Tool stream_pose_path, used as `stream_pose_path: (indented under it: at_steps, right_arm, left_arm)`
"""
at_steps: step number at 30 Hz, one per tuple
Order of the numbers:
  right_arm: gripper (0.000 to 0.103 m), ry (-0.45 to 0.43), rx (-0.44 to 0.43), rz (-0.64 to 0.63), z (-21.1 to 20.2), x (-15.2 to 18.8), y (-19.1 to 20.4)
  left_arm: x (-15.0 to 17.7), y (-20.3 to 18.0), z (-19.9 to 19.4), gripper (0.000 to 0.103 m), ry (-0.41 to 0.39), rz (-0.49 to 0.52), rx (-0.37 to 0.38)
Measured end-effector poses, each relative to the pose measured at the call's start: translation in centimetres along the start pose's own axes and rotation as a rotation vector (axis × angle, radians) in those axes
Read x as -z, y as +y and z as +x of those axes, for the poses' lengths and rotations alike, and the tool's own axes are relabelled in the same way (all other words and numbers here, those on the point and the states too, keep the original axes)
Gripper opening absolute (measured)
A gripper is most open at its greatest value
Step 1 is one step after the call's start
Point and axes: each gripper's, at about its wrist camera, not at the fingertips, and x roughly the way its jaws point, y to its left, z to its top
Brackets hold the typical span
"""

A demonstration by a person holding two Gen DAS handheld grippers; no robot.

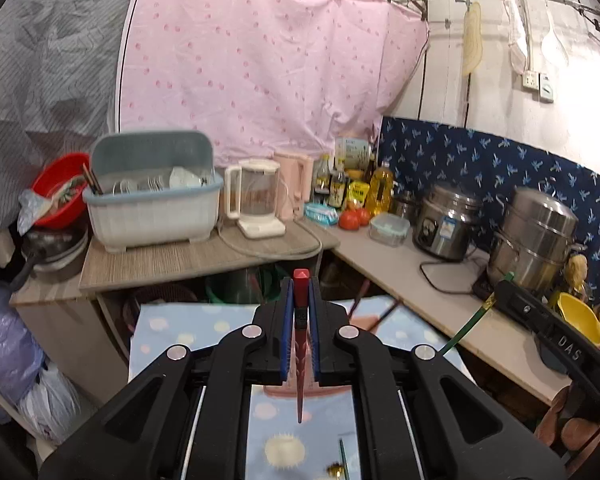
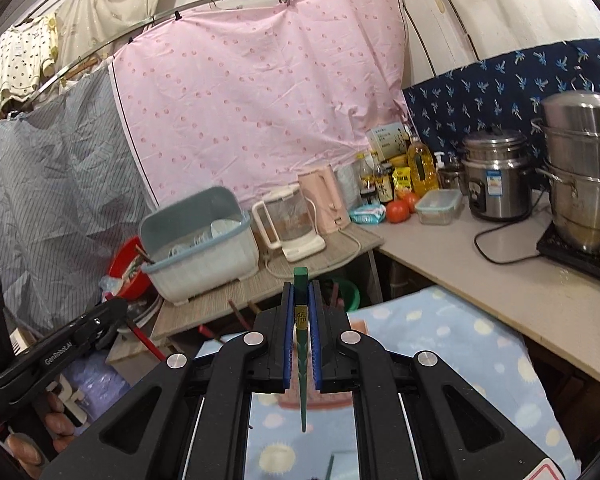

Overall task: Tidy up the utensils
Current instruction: 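Lower the chopsticks into the pink holder and open both tools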

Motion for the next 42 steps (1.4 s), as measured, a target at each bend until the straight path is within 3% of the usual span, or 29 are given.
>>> stream_pose_path:
  at_steps: [6,12,22,33,35,37,42]
  right_arm:
    - [0.007,-0.043,-0.003,-0.002,3.2,-3.3,1.1]
    - [0.007,-0.043,0.003,0.011,6.9,-4.7,1.2]
    - [0.007,0.057,0.019,0.016,12.5,-2.0,0.3]
    - [0.010,0.099,0.049,0.016,13.9,0.3,-0.1]
    - [0.014,0.085,0.064,0.018,13.5,0.5,-0.2]
    - [0.016,0.084,0.066,0.025,13.2,0.6,-0.4]
    - [0.017,0.083,0.071,0.030,12.0,1.0,-0.6]
  left_arm:
    - [-4.1,-0.1,1.9,0.007,-0.060,0.006,0.002]
    - [-5.9,0.0,4.6,0.007,-0.082,0.009,-0.006]
    - [-4.3,0.9,10.0,0.007,-0.005,-0.006,-0.010]
    - [-2.7,1.4,11.7,0.009,0.041,-0.018,-0.012]
    - [-2.6,1.5,11.7,0.018,0.048,-0.021,-0.016]
    - [-2.4,1.7,11.5,0.035,0.044,-0.027,-0.024]
    - [-2.0,1.9,10.8,0.036,0.054,-0.034,-0.022]
